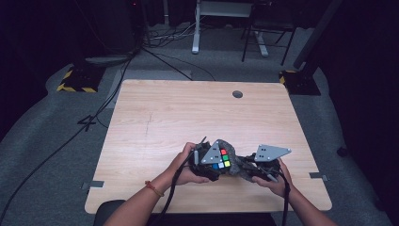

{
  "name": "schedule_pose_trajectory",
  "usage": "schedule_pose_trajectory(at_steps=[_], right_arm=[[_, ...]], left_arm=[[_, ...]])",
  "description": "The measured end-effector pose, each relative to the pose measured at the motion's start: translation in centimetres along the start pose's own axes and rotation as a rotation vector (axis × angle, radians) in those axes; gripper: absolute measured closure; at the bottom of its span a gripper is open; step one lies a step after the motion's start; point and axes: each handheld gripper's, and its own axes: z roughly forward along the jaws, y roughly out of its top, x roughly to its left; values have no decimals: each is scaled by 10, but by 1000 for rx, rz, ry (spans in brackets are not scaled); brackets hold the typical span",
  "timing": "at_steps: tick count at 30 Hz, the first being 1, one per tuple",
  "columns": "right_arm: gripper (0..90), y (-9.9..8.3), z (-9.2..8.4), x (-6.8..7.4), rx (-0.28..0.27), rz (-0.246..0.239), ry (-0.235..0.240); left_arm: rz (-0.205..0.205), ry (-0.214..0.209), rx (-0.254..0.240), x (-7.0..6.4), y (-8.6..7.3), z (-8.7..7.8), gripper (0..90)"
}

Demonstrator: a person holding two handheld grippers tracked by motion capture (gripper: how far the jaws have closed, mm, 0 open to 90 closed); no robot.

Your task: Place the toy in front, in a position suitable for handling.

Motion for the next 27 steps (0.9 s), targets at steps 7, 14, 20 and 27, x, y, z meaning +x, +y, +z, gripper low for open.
schedule_pose_trajectory(at_steps=[7,14,20,27], right_arm=[[785,13,-4,11,-55,-6,6],[783,15,-1,11,-34,-42,-26],[783,-1,6,0,49,-10,-38],[783,-2,6,-3,52,-3,-40]], left_arm=[[5,7,28,0,-2,6,330],[9,22,37,0,-3,6,333],[16,29,26,0,-1,1,333],[-1,20,10,2,-1,-3,334]])
